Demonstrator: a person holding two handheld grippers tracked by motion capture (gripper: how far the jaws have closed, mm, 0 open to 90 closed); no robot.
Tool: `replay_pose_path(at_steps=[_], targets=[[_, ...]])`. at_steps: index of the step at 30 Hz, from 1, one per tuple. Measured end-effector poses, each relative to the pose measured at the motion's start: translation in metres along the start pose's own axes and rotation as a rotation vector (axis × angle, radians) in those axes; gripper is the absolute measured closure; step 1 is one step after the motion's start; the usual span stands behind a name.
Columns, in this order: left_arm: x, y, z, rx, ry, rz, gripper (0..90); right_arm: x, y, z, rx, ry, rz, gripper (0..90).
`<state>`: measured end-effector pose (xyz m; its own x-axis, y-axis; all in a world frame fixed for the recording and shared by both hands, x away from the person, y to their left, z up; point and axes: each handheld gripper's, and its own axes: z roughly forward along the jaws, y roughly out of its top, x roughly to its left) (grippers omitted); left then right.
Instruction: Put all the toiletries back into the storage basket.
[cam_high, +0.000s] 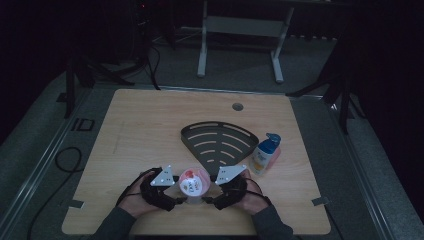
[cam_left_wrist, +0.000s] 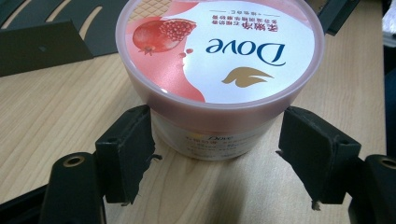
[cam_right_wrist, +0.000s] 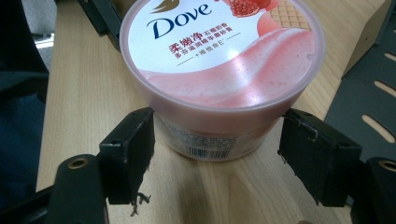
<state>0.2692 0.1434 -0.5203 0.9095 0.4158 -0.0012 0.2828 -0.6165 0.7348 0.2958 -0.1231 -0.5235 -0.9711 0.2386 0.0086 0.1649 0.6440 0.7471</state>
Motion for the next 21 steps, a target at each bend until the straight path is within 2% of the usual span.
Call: replay_pose_path(at_steps=[5, 21], targets=[[0.001, 0.006, -0.003, 0.007, 0.013, 0.021, 26.1, -0.002, 0.003, -0.003, -0.005, -0.007, -0.004, 26.3], [0.011, 0.023, -0.011, 0.02, 0.027, 0.049, 25.9, -0.008, 0.017, -0.011, -0.007, -0.036, -0.016, 26.4]])
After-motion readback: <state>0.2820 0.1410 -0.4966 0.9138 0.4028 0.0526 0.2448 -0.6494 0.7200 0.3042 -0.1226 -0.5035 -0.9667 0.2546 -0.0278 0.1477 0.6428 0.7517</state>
